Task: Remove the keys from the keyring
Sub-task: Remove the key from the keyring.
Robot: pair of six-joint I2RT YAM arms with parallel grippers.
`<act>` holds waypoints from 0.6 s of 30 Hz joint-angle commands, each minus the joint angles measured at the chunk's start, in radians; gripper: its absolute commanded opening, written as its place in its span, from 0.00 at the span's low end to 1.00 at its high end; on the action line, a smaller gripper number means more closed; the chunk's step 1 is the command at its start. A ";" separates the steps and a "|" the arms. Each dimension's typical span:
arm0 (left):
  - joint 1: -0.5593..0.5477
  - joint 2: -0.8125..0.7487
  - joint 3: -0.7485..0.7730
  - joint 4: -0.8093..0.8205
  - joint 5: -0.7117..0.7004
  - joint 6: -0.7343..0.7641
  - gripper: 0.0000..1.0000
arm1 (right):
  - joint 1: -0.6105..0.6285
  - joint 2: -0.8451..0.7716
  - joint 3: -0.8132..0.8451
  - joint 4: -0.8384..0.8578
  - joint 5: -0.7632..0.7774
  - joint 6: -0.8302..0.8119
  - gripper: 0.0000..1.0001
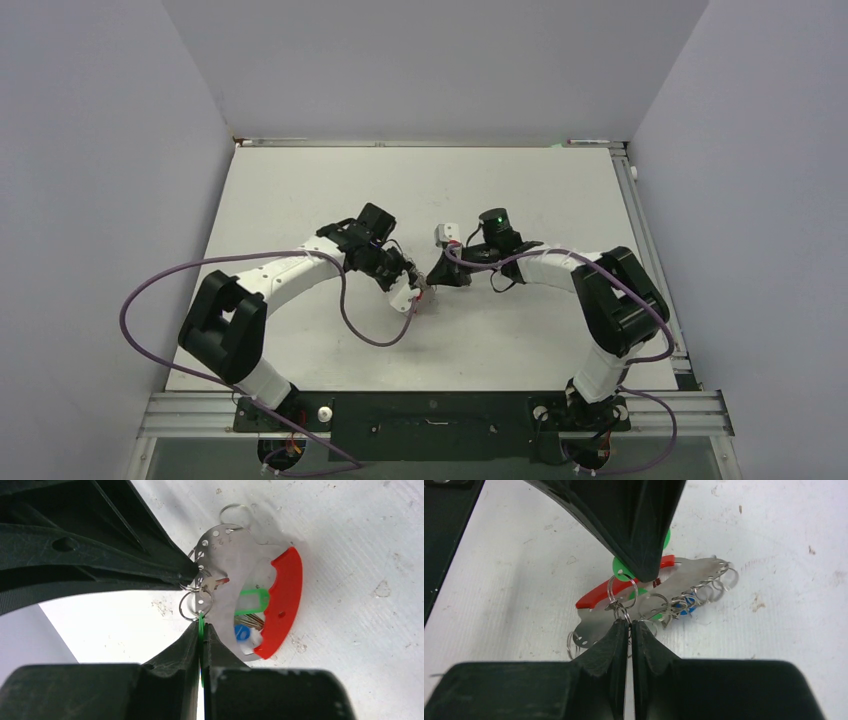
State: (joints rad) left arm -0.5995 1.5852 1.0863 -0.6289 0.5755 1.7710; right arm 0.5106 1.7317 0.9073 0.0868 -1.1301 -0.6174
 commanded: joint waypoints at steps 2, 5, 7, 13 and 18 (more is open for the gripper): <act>-0.024 -0.050 -0.029 0.056 -0.093 -0.145 0.00 | -0.060 -0.004 -0.133 0.404 0.010 0.396 0.05; -0.040 -0.042 -0.045 0.085 -0.116 -0.230 0.00 | -0.071 0.002 -0.209 0.680 0.035 0.598 0.05; -0.049 -0.036 -0.052 0.092 -0.123 -0.273 0.00 | -0.070 0.008 -0.252 0.811 0.071 0.707 0.05; -0.071 -0.024 -0.074 0.104 -0.123 -0.405 0.00 | -0.082 0.094 -0.360 1.254 0.191 1.043 0.05; -0.087 -0.028 -0.097 0.122 -0.106 -0.475 0.00 | -0.081 0.238 -0.396 1.642 0.260 1.339 0.05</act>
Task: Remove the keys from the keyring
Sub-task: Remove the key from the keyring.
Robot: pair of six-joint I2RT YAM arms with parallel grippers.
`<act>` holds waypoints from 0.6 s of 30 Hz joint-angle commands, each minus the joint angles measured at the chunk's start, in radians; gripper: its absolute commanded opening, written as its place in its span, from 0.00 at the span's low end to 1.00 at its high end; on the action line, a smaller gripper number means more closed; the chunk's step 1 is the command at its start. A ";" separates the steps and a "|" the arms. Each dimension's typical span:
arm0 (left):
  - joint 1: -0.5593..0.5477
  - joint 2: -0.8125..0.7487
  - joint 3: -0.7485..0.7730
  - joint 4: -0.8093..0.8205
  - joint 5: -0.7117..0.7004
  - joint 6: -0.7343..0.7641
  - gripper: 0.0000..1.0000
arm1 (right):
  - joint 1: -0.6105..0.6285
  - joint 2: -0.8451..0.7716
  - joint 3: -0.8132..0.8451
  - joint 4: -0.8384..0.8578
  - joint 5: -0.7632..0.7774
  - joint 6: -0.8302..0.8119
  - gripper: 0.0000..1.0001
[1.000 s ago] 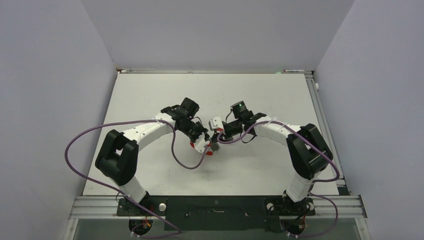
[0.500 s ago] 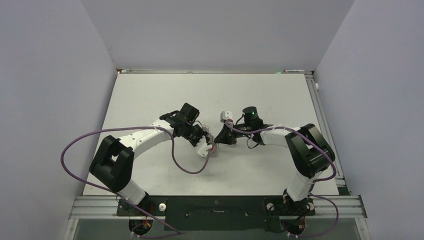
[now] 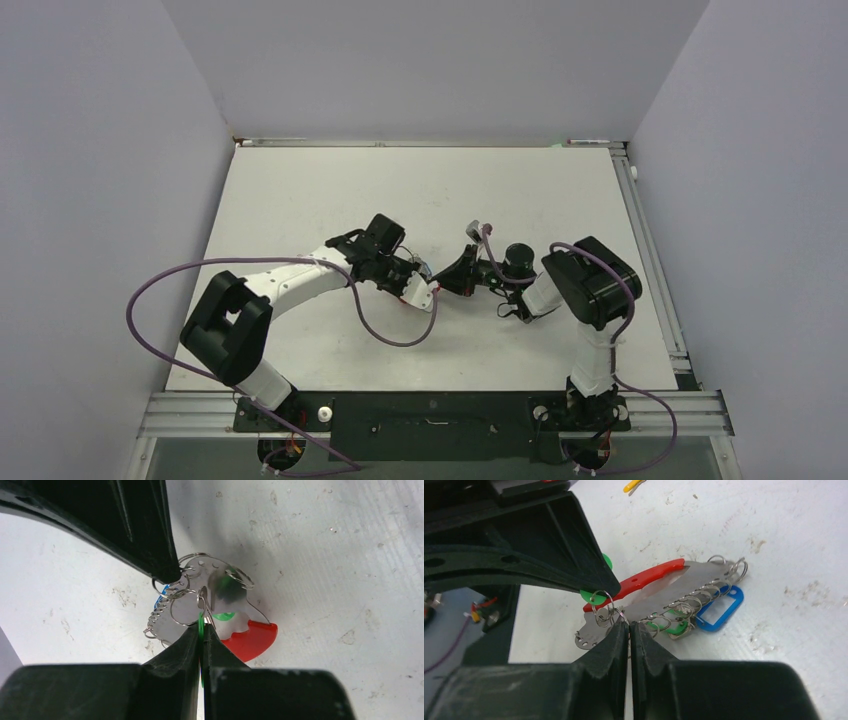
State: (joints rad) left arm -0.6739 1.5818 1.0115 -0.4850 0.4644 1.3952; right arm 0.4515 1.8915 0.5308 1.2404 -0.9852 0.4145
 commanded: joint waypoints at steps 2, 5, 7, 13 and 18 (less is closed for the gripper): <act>-0.017 -0.027 -0.037 0.010 0.012 -0.122 0.00 | -0.018 0.108 -0.017 0.540 0.148 0.377 0.05; -0.026 -0.022 -0.051 0.062 0.012 -0.146 0.00 | -0.001 0.110 -0.025 0.539 0.203 0.418 0.05; -0.028 -0.021 -0.069 0.101 0.007 -0.156 0.00 | 0.008 0.114 -0.022 0.539 0.222 0.470 0.05; -0.029 -0.020 -0.097 0.115 0.009 -0.141 0.00 | 0.014 0.121 -0.023 0.539 0.272 0.568 0.05; -0.029 -0.030 -0.135 0.145 0.006 -0.133 0.00 | 0.020 0.135 -0.008 0.540 0.268 0.647 0.05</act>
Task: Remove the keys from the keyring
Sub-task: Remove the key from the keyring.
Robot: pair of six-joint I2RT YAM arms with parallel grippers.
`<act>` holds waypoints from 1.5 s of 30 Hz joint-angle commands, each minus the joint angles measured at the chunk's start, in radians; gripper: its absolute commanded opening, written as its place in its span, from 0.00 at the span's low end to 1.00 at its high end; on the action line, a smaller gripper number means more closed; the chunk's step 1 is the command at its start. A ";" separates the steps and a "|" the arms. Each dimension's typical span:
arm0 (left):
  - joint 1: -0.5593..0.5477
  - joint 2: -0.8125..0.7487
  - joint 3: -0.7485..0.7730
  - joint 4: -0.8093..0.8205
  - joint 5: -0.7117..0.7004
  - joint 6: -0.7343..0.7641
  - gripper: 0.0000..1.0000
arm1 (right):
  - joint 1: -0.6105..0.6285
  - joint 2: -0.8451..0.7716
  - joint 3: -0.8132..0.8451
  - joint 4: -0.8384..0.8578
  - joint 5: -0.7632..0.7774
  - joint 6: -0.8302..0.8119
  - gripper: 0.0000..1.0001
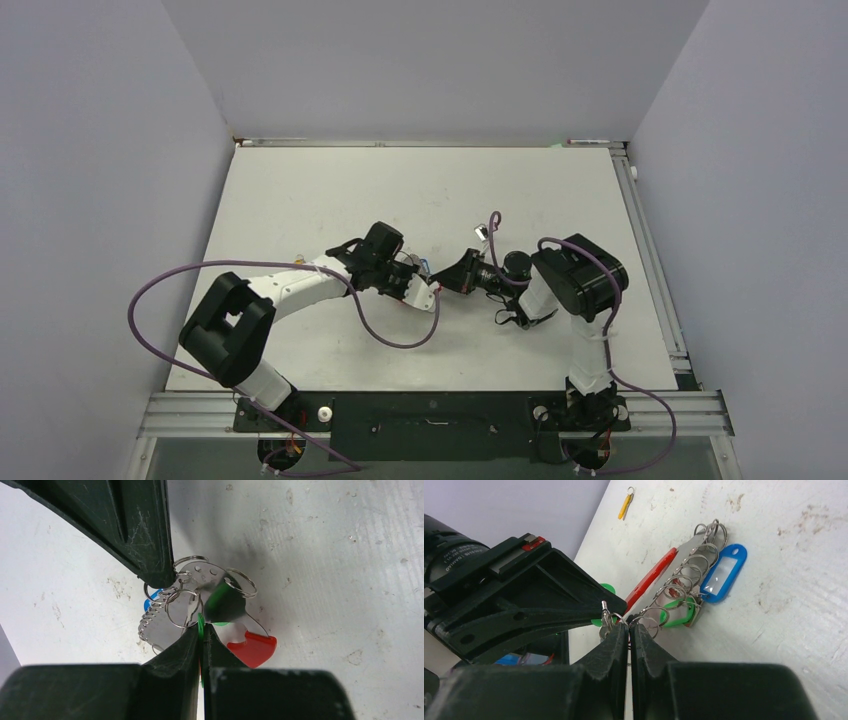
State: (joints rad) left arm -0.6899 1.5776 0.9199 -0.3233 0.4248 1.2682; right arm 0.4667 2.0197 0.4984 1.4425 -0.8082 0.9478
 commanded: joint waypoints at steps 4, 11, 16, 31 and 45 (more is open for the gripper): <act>-0.014 -0.029 -0.059 0.032 0.063 -0.037 0.00 | 0.026 0.000 0.029 0.337 0.117 0.200 0.05; -0.037 -0.019 -0.071 0.067 0.120 -0.005 0.00 | 0.061 0.009 0.043 0.338 0.165 0.335 0.05; -0.050 -0.019 -0.076 0.085 0.150 0.040 0.00 | 0.076 0.030 0.037 0.337 0.199 0.393 0.05; 0.023 -0.066 -0.079 0.004 0.169 0.203 0.00 | -0.049 0.011 0.038 0.339 -0.071 0.163 0.42; 0.077 -0.083 -0.027 -0.217 0.205 0.397 0.00 | -0.080 -0.252 0.218 -0.501 -0.479 -0.894 0.49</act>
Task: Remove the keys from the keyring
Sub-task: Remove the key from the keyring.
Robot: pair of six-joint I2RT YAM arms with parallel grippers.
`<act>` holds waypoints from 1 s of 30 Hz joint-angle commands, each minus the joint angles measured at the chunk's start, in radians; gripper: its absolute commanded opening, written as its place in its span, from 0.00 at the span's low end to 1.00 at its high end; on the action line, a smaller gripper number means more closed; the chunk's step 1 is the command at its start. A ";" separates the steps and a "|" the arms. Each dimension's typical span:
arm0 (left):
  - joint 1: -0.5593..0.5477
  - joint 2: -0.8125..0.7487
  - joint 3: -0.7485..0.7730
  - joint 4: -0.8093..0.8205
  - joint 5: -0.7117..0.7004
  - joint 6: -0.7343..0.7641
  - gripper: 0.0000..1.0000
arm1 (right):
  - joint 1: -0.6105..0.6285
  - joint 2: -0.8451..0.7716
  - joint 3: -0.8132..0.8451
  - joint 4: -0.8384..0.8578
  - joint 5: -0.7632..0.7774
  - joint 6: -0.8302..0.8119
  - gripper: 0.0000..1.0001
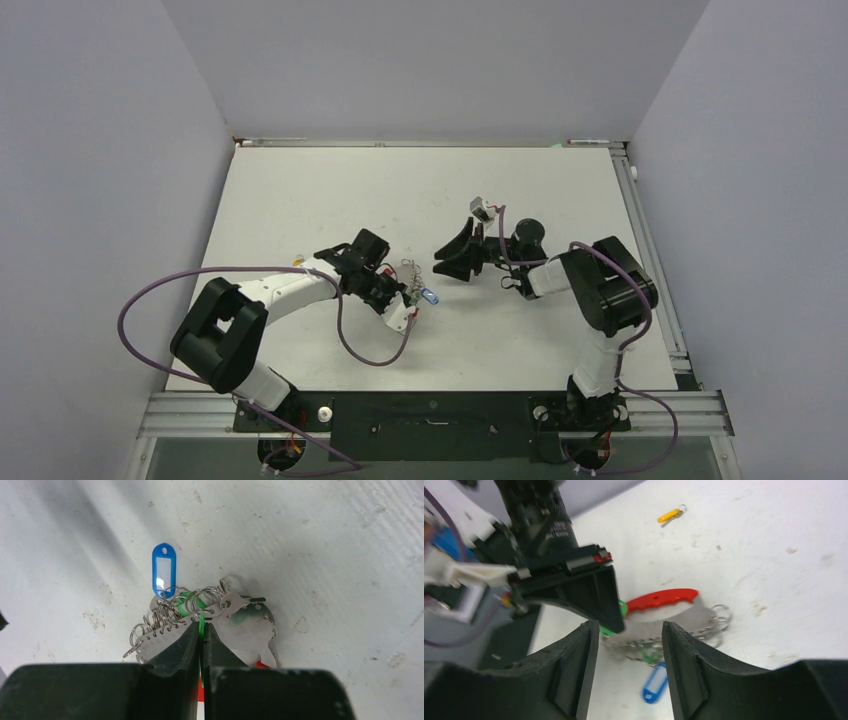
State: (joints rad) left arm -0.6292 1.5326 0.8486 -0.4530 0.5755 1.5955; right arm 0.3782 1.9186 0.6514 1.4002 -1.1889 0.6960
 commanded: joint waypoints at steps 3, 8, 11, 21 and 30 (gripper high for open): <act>0.026 -0.043 0.042 -0.091 0.056 0.072 0.00 | 0.053 -0.164 0.282 -1.390 -0.044 -1.418 0.47; 0.050 -0.048 0.050 -0.097 0.082 0.059 0.00 | 0.131 -0.181 0.314 -1.708 0.024 -1.787 0.46; 0.062 -0.054 0.053 -0.103 0.103 0.058 0.00 | 0.167 -0.185 0.314 -1.682 0.034 -1.779 0.46; 0.095 -0.056 0.100 -0.094 0.142 -0.051 0.00 | 0.266 -0.199 0.206 -1.200 0.064 -1.359 0.41; 0.101 -0.051 0.126 -0.101 0.158 -0.089 0.00 | 0.273 -0.202 0.113 -0.844 0.109 -1.068 0.39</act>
State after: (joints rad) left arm -0.5346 1.5124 0.9264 -0.5407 0.6735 1.5291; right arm 0.6525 1.7611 0.7753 0.3126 -1.0649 -0.5293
